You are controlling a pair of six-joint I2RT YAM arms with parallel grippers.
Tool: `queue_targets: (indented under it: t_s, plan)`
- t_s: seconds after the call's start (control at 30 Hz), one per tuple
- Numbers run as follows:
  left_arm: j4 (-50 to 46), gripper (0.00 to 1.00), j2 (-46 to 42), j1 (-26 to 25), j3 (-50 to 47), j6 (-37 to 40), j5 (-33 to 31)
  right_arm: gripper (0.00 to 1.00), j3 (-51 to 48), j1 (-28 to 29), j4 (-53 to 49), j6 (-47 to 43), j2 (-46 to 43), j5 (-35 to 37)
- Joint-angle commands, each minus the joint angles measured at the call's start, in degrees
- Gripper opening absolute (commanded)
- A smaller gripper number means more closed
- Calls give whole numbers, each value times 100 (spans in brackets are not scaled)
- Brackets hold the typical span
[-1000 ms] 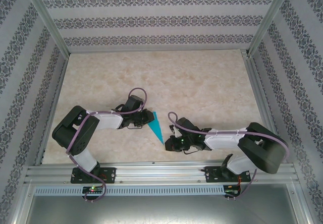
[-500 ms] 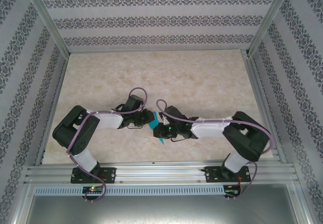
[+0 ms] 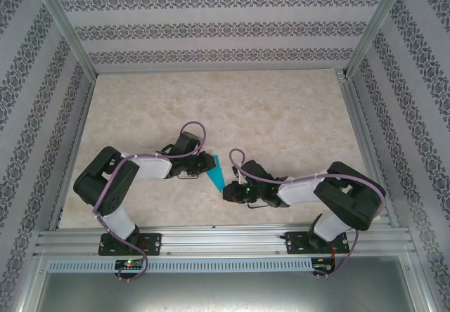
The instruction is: Fold a paper plane with a square sheet of paper (pick it up from the middle)
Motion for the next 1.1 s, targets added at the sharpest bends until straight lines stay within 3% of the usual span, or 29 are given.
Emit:
queue_targets:
  t_s: [0.0,0.13,0.33,0.7,1.07]
  plan:
    - [-679,25,382,70,-89,222,-554,12,-332,132,-942,65,-268,45]
    - [-655,25,382,68,-108,224,-509,13,-169,103,-1690,-145,-838,333]
    - [-649,25,358,69,-122,246,-436,14,462,-6,-1937,-357,-1269,677]
    - [-672,26,313,65,6,417,-182,14,1329,-165,-1201,-174,297,409]
    - [-1220,27,198,70,378,786,-308,11,542,161,-882,68,910,427]
